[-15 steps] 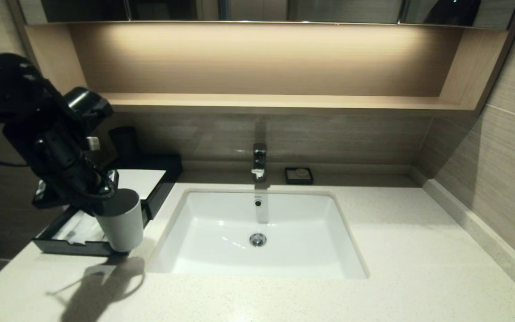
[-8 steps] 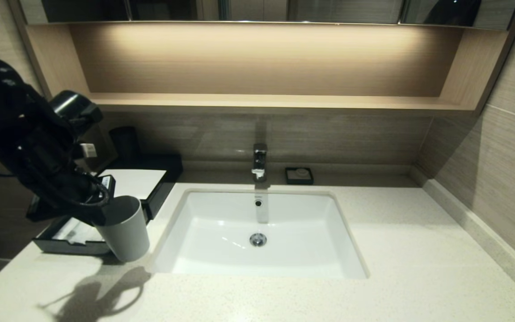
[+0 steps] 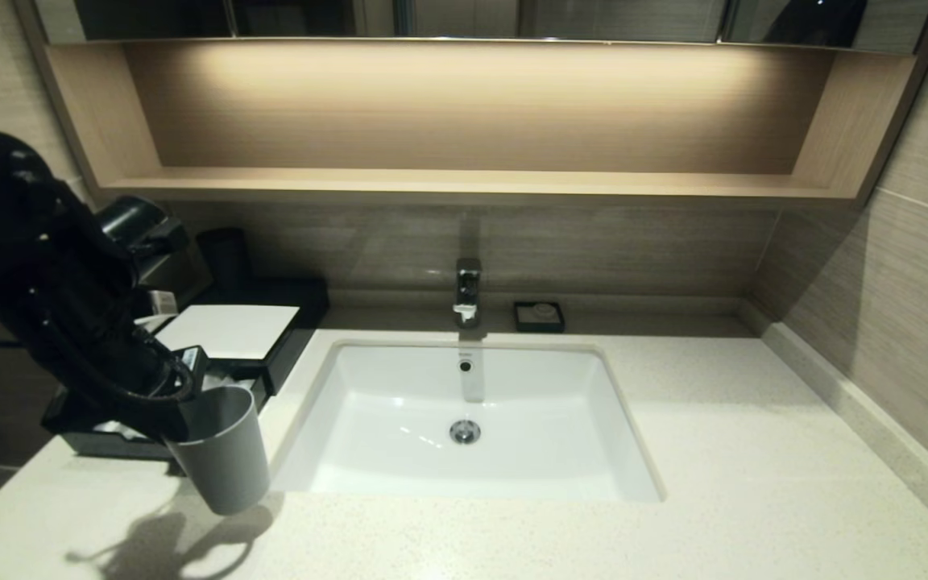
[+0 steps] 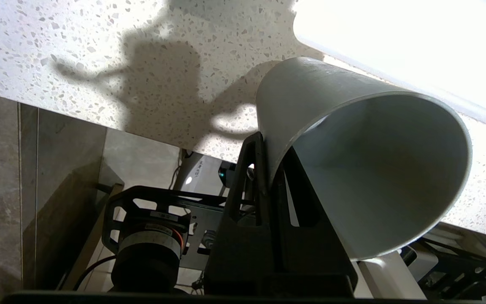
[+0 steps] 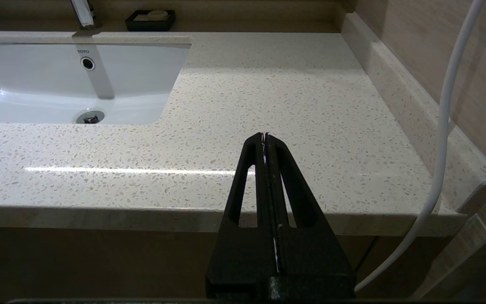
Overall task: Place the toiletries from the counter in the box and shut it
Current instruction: Place the cup on the table
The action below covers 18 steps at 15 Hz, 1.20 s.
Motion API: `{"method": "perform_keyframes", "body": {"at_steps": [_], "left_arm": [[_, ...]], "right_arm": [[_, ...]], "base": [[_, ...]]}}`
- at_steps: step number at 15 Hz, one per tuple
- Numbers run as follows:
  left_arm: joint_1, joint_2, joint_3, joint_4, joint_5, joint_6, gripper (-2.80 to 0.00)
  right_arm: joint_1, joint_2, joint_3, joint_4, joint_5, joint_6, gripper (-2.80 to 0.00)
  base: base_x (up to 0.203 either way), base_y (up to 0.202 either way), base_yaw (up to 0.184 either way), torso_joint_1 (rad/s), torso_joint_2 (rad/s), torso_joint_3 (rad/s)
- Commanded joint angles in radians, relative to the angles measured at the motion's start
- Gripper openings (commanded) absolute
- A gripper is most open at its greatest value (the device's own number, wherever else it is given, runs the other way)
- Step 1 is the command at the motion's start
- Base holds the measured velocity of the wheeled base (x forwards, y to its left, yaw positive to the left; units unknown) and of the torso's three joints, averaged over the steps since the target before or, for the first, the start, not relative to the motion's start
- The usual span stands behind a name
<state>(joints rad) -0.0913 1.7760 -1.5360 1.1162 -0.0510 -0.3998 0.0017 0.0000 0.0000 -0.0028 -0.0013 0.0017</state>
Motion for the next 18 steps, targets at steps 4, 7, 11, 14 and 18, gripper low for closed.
{"method": "perform_keyframes", "body": {"at_steps": [4, 7, 11, 14, 18], "left_arm": [[0.021, 0.017, 0.038, -0.002, 0.000, -0.001, -2.80], [0.049, 0.034, 0.042, -0.011, 0.001, 0.003, -2.80], [0.058, 0.037, 0.065, -0.033, 0.002, 0.016, -2.80], [0.059, 0.039, 0.084, -0.049, 0.002, 0.016, -2.80], [0.059, 0.025, 0.150, -0.111, 0.007, 0.016, -2.80]], "right_arm": [[0.000, -0.001, 0.002, 0.000, 0.000, 0.000, -2.80], [0.000, -0.001, 0.002, 0.000, 0.000, 0.000, -2.80], [0.000, 0.000, 0.002, 0.000, 0.000, 0.000, -2.80], [0.000, -0.001, 0.002, 0.000, 0.000, 0.000, -2.80], [0.000, -0.002, 0.002, 0.000, 0.000, 0.000, -2.80]], "base": [[0.000, 0.000, 0.000, 0.000, 0.00, 0.000], [0.000, 0.000, 0.000, 0.000, 0.00, 0.000], [0.000, 0.000, 0.000, 0.000, 0.00, 0.000], [0.000, 0.000, 0.000, 0.000, 0.00, 0.000], [0.000, 0.000, 0.000, 0.000, 0.00, 0.000]]}}
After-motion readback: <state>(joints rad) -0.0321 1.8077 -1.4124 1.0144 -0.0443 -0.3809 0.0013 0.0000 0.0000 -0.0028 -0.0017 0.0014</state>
